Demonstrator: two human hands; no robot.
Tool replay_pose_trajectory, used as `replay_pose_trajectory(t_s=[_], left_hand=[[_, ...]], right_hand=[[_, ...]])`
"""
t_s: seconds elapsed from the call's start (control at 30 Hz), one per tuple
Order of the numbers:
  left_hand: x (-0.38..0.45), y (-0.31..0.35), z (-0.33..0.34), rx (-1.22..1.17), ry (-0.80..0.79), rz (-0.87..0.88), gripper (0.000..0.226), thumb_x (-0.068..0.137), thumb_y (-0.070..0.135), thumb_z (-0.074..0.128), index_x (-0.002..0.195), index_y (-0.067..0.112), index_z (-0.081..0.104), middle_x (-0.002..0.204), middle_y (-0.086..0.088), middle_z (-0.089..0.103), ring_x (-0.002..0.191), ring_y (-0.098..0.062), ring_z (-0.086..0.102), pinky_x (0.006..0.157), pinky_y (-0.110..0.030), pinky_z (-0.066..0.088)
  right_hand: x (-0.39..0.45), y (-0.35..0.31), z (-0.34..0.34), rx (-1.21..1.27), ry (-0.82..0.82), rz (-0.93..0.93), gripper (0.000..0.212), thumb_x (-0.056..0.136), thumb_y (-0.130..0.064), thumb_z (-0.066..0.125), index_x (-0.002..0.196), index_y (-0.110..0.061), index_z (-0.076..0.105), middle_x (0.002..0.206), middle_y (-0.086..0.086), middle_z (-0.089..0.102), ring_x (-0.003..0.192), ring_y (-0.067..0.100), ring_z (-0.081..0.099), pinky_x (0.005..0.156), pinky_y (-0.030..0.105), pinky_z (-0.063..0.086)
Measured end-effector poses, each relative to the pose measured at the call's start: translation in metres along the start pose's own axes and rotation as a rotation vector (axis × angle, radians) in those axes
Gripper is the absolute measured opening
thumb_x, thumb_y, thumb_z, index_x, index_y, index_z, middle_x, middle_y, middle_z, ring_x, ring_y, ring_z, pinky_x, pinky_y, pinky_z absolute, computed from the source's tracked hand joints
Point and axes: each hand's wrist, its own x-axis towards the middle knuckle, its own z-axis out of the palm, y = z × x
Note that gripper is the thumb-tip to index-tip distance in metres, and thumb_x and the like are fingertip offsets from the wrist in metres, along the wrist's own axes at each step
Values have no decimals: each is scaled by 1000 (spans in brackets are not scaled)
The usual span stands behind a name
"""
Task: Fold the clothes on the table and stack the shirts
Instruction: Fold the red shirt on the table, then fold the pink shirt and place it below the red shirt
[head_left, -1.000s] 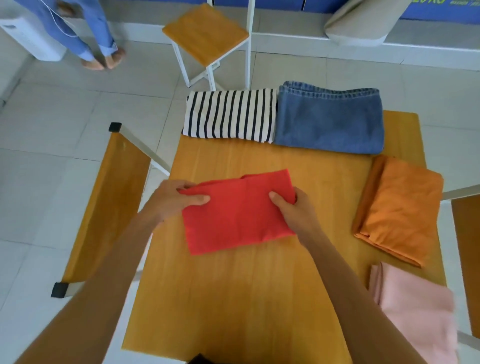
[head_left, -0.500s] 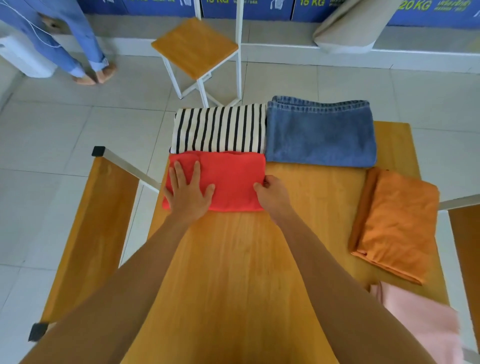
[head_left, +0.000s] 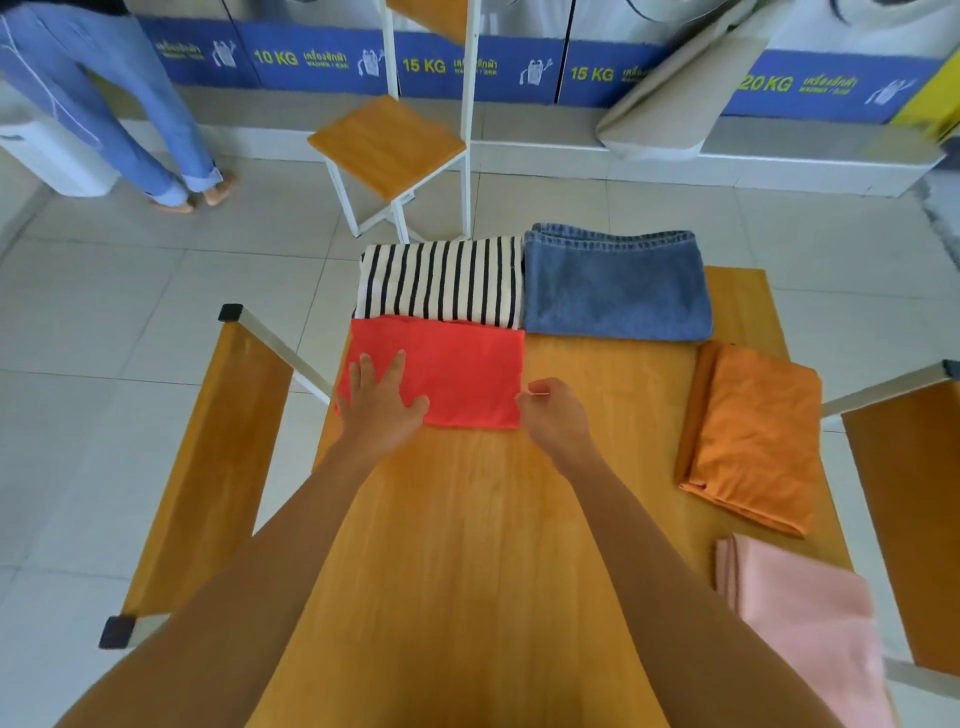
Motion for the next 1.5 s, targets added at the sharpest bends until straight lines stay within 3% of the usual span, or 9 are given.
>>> replay_pose_trajectory(t_s=[0.23,0.47,0.57,0.73,1.07,1.17,1.27,1.37,1.5], left_hand=[[-113,24,46,-44,-167,182,75,92,36,52,154,27,12,161,-18,3,149,-30,-2,116,-54,17],[-166,37,64,-156,-287,252,60,94,30,51,150,23,32,159,-11,22,144,-24,26,115,-35,27],[-191,56,76,-221,-346,281,52,92,32,51,143,26,44,149,1,43,103,-8,62,89,-23,44],[-236,84,97,-295,-521,298,44,93,32,53,136,24,53,143,3,50,125,-16,52,98,-30,46],[-284,137,151,-367,-559,159,31,94,35,54,118,18,63,122,-2,63,112,-21,60,101,-37,47],[-303,166,183,-309,-617,123,39,92,54,49,103,19,64,110,-2,66,101,-23,63,91,-41,53],[-321,182,218,-290,-644,42,59,85,61,53,124,16,55,121,0,61,102,-23,60,72,-34,55],[-331,189,238,-253,-583,18,59,77,50,69,122,15,53,110,3,60,94,-16,59,60,-19,49],[-322,173,228,-309,-511,-59,38,78,32,69,110,11,65,99,0,69,87,-16,65,76,-29,55]], right_hand=[[-81,34,-5,-16,31,-41,31,93,-23,61,121,-10,63,108,5,69,99,20,64,86,33,51],[-160,100,-32,131,129,47,20,91,-24,63,108,-15,68,96,1,69,89,19,64,77,35,50],[-189,132,-54,211,188,87,13,91,-21,63,102,-15,67,89,3,68,84,21,63,77,43,53],[-219,172,-98,243,299,148,17,88,-26,61,101,-20,69,95,4,71,90,24,67,82,45,56],[-226,225,-179,76,334,105,21,96,-26,53,111,-18,67,106,-4,70,96,16,62,81,27,50],[-228,247,-210,-10,440,111,23,96,-25,55,113,-17,67,116,3,69,101,22,63,85,30,49],[-234,273,-229,-140,584,245,30,92,-22,59,121,-17,59,131,11,56,120,32,51,100,45,43],[-237,289,-235,-112,424,359,42,91,-22,56,131,-13,44,131,14,49,118,37,51,102,52,45],[-239,293,-225,-135,268,275,33,88,-22,54,118,-12,45,114,7,59,98,29,60,73,35,52]])
